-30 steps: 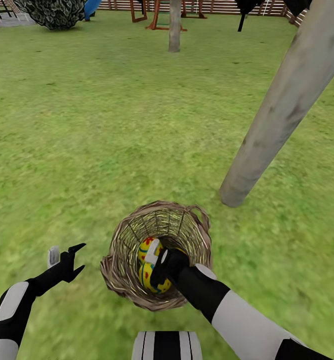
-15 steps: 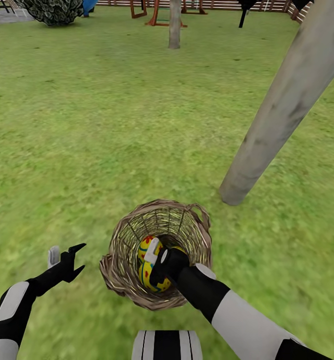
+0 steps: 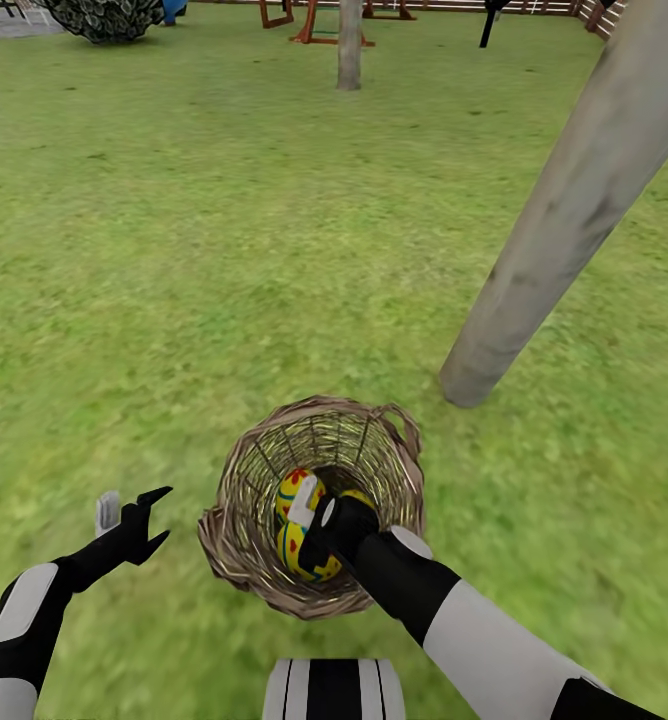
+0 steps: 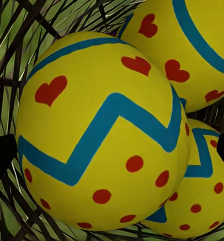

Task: Take the three Easter eggs out of the wicker basket on the lawn in the garden, then place them on the lawn next to a single tree (choose any tree) so that all three eggs are next to the same tree and none are left in the basket.

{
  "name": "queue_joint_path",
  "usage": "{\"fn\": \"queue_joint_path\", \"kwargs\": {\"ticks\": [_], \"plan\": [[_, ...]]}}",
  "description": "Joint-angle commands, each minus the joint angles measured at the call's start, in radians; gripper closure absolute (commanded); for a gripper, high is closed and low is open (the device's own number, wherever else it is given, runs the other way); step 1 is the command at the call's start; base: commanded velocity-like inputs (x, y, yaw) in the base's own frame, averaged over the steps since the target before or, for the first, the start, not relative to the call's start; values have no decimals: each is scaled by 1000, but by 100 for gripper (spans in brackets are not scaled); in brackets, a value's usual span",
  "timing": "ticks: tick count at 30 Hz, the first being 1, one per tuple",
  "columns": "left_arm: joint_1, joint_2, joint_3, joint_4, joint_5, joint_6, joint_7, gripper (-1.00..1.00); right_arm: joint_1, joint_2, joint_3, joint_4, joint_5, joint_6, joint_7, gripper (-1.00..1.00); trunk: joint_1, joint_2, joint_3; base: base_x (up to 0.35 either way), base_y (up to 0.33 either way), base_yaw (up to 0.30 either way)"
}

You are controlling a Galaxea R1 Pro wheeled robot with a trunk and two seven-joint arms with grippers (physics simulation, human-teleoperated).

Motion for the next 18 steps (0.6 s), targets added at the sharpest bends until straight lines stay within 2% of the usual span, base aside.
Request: {"fn": "queue_joint_path", "kwargs": {"ticks": [1,15,18], "plan": [[-1,0,3,0,0,6,-1,-100,-1,0,1,-1,11,2,9,-100,0,0,-5,0,0,0],[-1,0,3,0,0,6,-1,-100,-1,0,1,-2,10,5,9,-100,3,-2,-24,0,0,0],[-1,0,3,0,-1,6,-1,-100,-1,0,1,-2,11,5,10,-100,4,-2,-35,0,0,0]]}}
